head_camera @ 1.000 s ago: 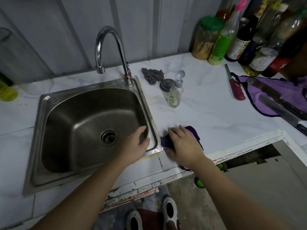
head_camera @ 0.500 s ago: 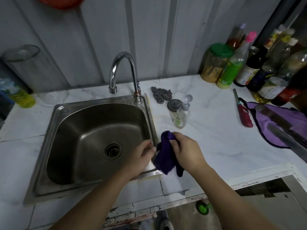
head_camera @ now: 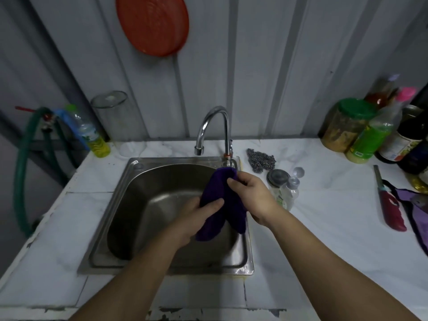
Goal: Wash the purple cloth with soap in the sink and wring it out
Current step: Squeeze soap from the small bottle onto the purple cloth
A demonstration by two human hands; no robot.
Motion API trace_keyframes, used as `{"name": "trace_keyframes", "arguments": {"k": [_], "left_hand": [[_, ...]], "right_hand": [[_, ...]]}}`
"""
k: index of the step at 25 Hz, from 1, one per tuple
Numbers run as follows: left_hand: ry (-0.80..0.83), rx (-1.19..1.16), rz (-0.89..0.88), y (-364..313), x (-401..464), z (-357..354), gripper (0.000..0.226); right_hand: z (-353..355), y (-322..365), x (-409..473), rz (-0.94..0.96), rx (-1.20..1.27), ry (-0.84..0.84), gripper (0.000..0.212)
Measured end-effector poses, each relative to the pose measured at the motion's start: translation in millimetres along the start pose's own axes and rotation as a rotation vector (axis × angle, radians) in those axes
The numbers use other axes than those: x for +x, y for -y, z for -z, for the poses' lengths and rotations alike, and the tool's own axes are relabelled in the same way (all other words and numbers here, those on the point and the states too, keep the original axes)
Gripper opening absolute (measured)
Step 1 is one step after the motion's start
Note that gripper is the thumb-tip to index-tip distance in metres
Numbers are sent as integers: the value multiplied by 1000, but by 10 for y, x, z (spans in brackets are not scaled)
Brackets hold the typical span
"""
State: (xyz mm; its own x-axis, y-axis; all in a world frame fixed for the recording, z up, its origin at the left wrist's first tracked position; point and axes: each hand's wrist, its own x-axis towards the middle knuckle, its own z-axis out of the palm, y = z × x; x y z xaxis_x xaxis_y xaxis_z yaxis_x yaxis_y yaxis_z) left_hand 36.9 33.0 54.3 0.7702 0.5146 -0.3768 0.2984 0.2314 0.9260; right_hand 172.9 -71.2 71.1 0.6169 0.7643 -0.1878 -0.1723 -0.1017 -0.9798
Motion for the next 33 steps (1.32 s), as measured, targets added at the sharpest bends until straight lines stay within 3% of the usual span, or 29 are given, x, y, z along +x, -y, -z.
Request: {"name": "trace_keyframes", "arguments": {"k": [5, 7, 9, 13, 20, 25, 29, 33], "left_hand": [[-61, -414, 114, -41, 190, 77, 25], [-35, -486, 124, -103, 257, 117, 25], [-39, -472, 156, -161, 283, 172, 26], [-42, -374, 154, -175, 430, 418, 35], [152, -160, 208, -241, 659, 713, 38], [81, -317, 265, -171, 695, 637, 33], [36, -436, 298, -123, 625, 463, 27], [-29, -589, 303, -100, 595, 334, 22]], "right_hand": [[-178, 13, 230, 13, -159, -1, 14], [-219, -26, 303, 12, -276, 38, 23], [-229, -66, 393, -7, -302, 24, 29], [-218, -93, 576, -84, -88, -56, 12], [-277, -104, 825, -121, -100, 38, 22], [-219, -109, 882, -116, -139, -3, 22], [-111, -261, 749, -63, -308, -218, 16], [131, -571, 493, -110, -287, -487, 24]]}}
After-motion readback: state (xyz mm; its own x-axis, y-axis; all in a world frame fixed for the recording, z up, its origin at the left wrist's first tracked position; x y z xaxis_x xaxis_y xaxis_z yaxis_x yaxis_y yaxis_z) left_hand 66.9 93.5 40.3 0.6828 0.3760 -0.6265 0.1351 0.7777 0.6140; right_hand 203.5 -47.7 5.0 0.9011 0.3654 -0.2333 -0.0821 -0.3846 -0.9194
